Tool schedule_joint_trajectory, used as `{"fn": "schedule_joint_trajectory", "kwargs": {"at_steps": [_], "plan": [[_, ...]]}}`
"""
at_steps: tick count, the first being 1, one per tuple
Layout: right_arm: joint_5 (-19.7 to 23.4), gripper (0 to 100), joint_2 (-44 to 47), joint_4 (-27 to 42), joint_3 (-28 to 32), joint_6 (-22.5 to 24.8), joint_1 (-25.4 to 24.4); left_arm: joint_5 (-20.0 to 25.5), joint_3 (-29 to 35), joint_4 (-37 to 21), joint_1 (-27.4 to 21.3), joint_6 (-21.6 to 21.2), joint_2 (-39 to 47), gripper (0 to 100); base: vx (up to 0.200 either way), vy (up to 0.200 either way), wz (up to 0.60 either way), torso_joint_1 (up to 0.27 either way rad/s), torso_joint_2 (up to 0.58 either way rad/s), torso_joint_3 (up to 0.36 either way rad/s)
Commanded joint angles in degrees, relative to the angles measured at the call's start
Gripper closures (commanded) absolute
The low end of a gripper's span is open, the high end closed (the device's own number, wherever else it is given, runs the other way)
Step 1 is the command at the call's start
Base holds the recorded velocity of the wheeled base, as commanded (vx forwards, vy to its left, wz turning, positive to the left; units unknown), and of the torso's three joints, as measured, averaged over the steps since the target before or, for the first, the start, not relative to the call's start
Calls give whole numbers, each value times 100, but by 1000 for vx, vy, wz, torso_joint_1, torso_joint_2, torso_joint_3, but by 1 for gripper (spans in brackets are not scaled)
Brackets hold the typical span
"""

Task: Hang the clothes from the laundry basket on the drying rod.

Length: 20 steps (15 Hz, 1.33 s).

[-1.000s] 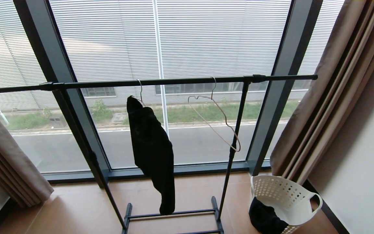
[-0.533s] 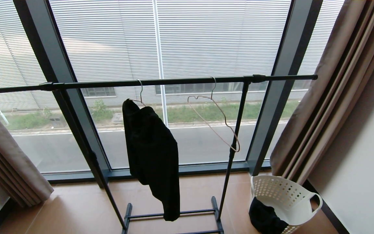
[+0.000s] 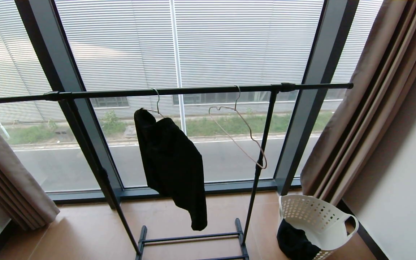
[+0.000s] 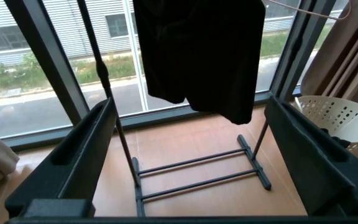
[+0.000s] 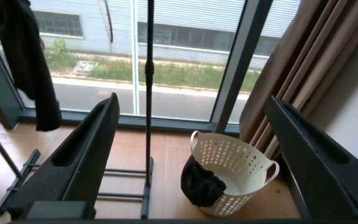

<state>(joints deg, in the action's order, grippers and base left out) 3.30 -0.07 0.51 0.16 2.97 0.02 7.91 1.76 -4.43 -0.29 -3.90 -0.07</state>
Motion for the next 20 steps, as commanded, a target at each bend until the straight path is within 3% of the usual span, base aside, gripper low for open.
{"fn": "schedule_joint_trajectory", "kwargs": {"at_steps": [1,3,12,20], "plan": [[4,0,7,-7,-7,-16,-2,0,0,12,-6,-14,7,0,0,0,0,0,0,0],[-23,0,7,-25,-7,-104,-2,9,0,3,-6,-5,7,0,0,0,0,0,0,0],[-32,0,7,-16,-7,-43,-2,26,9,-6,3,-5,7,0,0,-200,0,5,3,1],[-14,0,7,-7,-7,-25,-2,26,0,12,-6,-23,7,0,0,0,0,-79,183,101]]}}
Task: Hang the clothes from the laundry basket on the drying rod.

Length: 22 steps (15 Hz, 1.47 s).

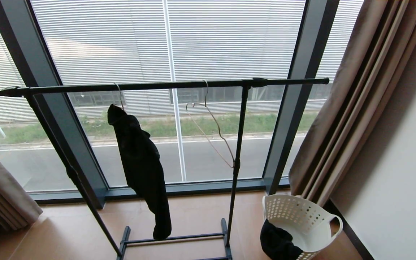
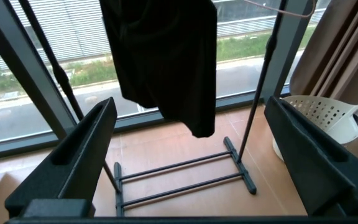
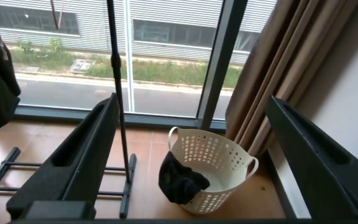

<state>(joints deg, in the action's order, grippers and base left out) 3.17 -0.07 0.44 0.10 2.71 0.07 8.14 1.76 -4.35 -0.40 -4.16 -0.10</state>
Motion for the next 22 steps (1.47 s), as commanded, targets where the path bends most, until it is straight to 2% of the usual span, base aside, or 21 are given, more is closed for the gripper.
{"fn": "schedule_joint_trajectory", "kwargs": {"at_steps": [1,4,11,16,20,22], "plan": [[-9,0,7,0,-1,2,-7,3,0,5,5,3,10,0,0,0,0,-159,344,193],[-1,0,7,-9,-1,-7,-7,3,0,5,5,11,10,0,0,0,0,-163,364,199],[-1,0,7,-9,-1,-7,-7,3,0,5,5,11,10,0,0,0,-600,-179,424,244],[-1,0,7,0,-1,-7,-7,3,0,5,5,11,10,0,0,0,0,-89,207,122],[-1,0,7,0,-1,2,-7,3,0,5,5,11,10,0,0,-200,0,-8,14,8],[-1,0,7,0,-1,-7,-7,3,0,5,5,11,10,0,200,-200,0,7,17,2]]}}
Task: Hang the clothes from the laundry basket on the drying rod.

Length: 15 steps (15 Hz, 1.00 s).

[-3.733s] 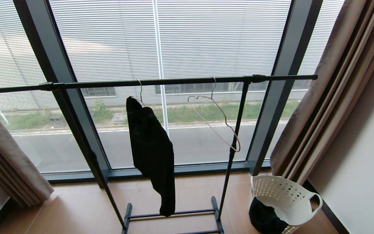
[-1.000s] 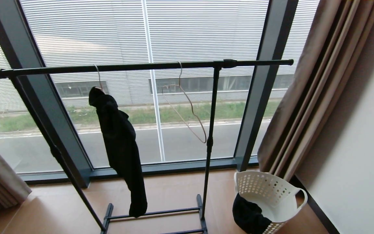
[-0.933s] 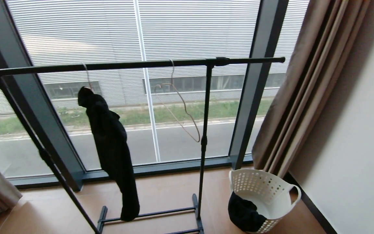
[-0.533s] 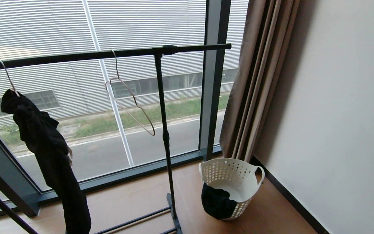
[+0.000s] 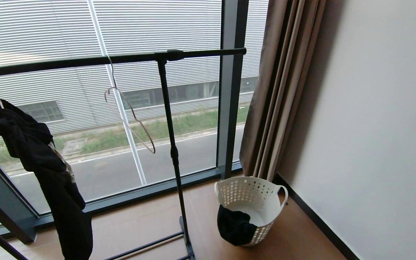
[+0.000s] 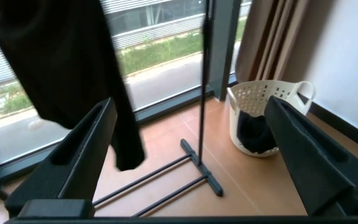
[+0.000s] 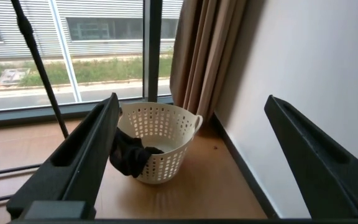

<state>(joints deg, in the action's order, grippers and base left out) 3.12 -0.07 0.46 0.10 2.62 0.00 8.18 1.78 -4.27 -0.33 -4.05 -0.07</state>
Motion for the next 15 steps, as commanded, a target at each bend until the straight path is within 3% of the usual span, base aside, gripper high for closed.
{"fn": "schedule_joint_trajectory", "kwargs": {"at_steps": [1,4,10,15], "plan": [[4,0,7,-2,-1,10,0,-1,-2,-4,-2,0,7,0,200,-200,0,-7,2,7],[4,0,7,-2,-1,2,0,-1,-2,-4,-2,0,7,0,200,0,0,10,4,4],[4,0,7,6,-1,2,9,-1,-2,-4,-2,0,7,0,0,0,0,-16,26,18],[4,0,7,-2,-1,2,0,-1,-2,-4,-2,0,7,0,0,0,0,-180,458,275]]}}
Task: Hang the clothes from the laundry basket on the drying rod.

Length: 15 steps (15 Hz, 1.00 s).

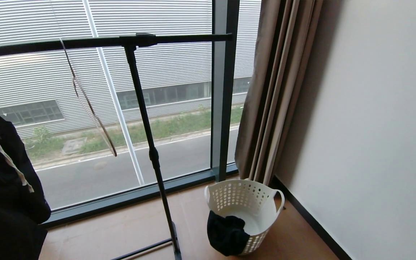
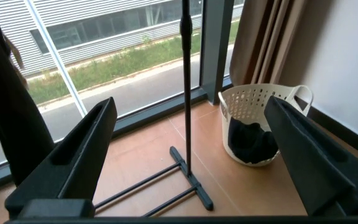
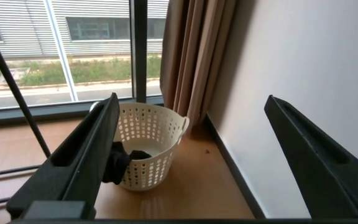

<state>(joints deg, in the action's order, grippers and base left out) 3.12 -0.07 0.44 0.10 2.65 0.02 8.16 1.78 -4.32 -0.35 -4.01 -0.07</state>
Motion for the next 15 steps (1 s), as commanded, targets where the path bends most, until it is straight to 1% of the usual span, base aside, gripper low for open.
{"fn": "schedule_joint_trajectory", "kwargs": {"at_steps": [1,6,12,15], "plan": [[4,0,7,0,-1,8,6,2,-2,1,0,6,7,0,0,0,0,-198,515,315],[4,0,7,0,-1,-1,6,-16,-11,10,0,32,7,0,0,0,0,-176,499,317],[4,0,7,0,-1,-1,6,-25,-11,10,0,41,7,0,0,0,0,-141,478,336],[4,0,7,0,-1,-1,-2,-25,-11,10,0,41,7,0,0,0,0,-51,207,154]]}}
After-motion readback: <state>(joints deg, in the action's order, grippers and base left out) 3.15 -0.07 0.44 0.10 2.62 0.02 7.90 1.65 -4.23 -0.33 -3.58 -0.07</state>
